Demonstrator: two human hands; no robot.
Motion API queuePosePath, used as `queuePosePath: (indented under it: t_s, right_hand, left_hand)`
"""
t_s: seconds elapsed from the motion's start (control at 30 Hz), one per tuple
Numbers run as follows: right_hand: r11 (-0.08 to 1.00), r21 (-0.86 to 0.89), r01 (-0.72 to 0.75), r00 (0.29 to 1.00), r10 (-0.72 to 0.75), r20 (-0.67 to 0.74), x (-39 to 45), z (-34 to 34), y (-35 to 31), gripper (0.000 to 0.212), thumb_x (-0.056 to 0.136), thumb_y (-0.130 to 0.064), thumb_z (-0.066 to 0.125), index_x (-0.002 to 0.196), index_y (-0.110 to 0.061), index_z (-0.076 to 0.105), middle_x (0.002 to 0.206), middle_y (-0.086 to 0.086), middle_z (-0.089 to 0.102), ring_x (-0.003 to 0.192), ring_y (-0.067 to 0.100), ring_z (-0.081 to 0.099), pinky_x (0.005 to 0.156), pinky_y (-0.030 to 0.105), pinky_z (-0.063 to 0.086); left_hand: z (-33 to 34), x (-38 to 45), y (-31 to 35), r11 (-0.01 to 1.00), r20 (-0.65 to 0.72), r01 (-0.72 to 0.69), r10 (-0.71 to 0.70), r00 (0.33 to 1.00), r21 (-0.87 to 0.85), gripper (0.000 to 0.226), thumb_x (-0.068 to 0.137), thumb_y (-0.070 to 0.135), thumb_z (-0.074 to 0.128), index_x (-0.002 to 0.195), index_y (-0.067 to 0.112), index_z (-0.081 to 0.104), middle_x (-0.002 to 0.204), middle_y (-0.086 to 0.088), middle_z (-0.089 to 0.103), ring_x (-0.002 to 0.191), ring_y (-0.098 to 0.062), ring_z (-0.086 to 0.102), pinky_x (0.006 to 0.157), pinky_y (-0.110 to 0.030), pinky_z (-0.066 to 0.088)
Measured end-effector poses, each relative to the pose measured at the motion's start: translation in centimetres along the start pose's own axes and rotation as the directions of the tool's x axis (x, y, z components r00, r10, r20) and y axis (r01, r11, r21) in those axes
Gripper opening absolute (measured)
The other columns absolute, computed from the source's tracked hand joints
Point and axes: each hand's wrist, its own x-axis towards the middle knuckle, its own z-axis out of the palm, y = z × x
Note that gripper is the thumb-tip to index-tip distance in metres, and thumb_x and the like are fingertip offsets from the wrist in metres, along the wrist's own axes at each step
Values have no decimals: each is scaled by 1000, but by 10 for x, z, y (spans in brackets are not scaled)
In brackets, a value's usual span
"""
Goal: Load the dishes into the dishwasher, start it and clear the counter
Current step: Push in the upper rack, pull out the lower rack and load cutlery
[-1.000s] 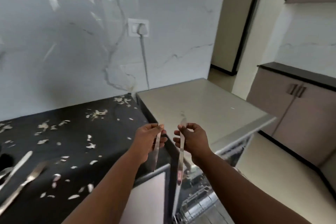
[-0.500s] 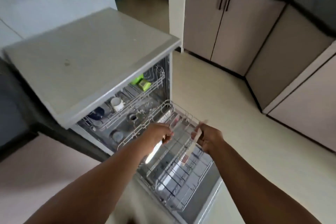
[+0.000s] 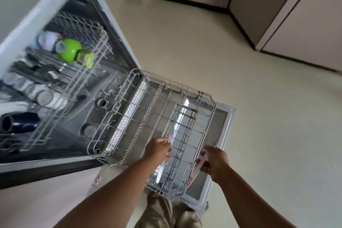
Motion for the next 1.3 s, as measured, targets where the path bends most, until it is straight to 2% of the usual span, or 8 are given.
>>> queuePosePath:
  t_s: [0.23,0.3,0.43,0.53,0.63,0.9,1.1,1.3]
  right_hand:
    - [990,-136,37,999,-40,-19,96,56,28,21,96,-7,53,78,-10,62,73,7,62,61,23,62,60,36,55]
    - [919,-371,132,981,-175,-85,115,71,27,19,92,-11,55,76,-12,65,78,6,63,74,26,64,69,34,54]
    - [778,-555,293,875,-452,-172,131,98,24,17,80,-15,61,63,-12,62,56,-3,59,52,12,55,43,14,37]
    - [758,-565,324,860,-485,-157,145,117,19,24,76,-10,61,57,-14,48,49,-5,43,44,8,37,36,11,32]
    - [717,-649,255,884,-444,-143,163,119,15,16,80,-3,55,66,-11,52,55,-1,45,49,12,40,32,15,26]
    - [613,-726,312,847,-526,-80,182,125,23,25,88,1,52,109,-7,61,84,8,63,70,20,53,61,24,39]
    - [638,-710,297,811,-561,-165,187,127,27,25,84,-1,54,94,-18,39,65,-9,39,56,5,38,46,24,27]
    - [585,-765,270,821,-555,-135,191,127,25,14,83,-3,53,88,-15,47,68,-3,46,57,11,41,45,22,23]
  left_hand:
    - [50,105,-36,944,-45,-44,62,997,327,32,87,9,63,119,10,68,94,-12,73,76,-28,72,63,-30,57]
    - [58,132,-38,901,-54,-78,112,992,426,26,85,15,63,108,11,74,93,-14,75,86,-29,71,73,-30,56]
    - [70,172,-35,832,-7,-153,186,983,534,15,77,14,61,67,4,67,70,-15,67,71,-31,61,49,-27,33]
    - [70,190,-41,826,17,-188,212,977,532,22,74,10,63,54,7,54,58,-16,54,62,-27,48,52,-34,30]
    - [69,198,-50,850,76,-222,212,974,478,19,76,8,63,57,5,59,56,-10,53,60,-23,47,53,-31,32]
    - [79,206,-69,756,151,-316,281,948,574,23,79,19,55,65,2,61,67,-13,65,67,-28,58,54,-34,28]
    - [80,205,-76,702,177,-382,349,920,601,16,84,12,52,74,3,61,80,-16,68,82,-35,63,70,-43,49]
    - [83,205,-84,620,204,-418,388,899,663,14,91,15,48,77,11,47,88,-14,66,83,-35,60,60,-33,29]
